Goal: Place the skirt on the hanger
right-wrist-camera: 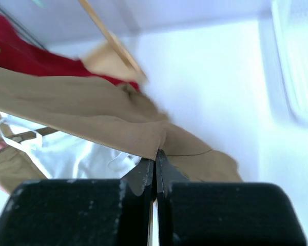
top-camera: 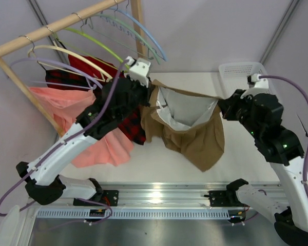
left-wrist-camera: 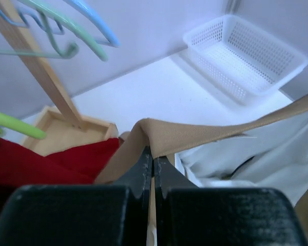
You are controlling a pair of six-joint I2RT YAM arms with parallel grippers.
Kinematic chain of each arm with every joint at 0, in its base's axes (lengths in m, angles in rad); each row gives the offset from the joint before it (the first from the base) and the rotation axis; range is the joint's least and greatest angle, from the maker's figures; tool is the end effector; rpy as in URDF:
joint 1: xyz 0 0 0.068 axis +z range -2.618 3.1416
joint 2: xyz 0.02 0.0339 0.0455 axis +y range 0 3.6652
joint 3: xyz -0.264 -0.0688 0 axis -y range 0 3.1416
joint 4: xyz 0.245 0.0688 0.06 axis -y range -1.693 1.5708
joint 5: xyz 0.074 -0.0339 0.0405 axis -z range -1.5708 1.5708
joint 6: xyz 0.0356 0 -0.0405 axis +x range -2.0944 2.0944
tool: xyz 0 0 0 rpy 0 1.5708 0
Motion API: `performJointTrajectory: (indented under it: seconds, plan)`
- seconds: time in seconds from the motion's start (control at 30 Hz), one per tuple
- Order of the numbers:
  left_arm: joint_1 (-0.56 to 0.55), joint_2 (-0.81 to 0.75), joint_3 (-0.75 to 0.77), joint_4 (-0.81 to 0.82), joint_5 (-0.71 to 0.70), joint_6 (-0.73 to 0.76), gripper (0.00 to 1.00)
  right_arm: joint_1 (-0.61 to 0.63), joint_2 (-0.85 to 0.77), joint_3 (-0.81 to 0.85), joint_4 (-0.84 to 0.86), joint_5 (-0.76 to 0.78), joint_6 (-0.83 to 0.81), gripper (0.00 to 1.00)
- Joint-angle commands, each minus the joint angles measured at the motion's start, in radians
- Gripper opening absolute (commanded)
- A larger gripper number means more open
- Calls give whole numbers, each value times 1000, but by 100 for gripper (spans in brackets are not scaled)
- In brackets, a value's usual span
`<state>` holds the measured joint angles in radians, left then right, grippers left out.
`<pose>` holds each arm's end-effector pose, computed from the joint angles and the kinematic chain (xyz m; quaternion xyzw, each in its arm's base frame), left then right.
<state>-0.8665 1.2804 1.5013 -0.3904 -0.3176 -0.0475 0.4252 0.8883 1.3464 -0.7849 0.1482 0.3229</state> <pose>0.1876 -0.2036 0.4605 0.2070 0.7330 -0.1724 0.6246 0.1389 0.0571 0.4455 0.0016 0.8116 0.1563 0.5629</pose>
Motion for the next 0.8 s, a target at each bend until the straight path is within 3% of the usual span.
performJointTrajectory:
  seconds: [0.0, 0.13, 0.27, 0.43, 0.6, 0.7, 0.77]
  plan:
    - [6, 0, 227, -243, -141, 18, 0, -9, -2, 140, 92, 41, -25, 0]
    - [6, 0, 353, -488, -71, 11, 0, -9, 15, 212, 49, -8, -1, 0]
    - [4, 7, 310, -579, -26, -20, 0, -8, 8, 200, 21, -111, 24, 0]
    - [4, -1, 44, -476, 86, -60, 0, -9, -21, 70, 3, -136, 97, 0]
    - [4, 11, -157, -266, 198, -117, 0, -11, -80, -222, 52, -121, 136, 0]
    - [4, 72, -202, -222, 160, -138, 0, -52, -68, -379, 128, -88, 123, 0]
    - [4, 134, -205, -222, 100, -141, 0, -119, -55, -429, 208, -209, 133, 0]
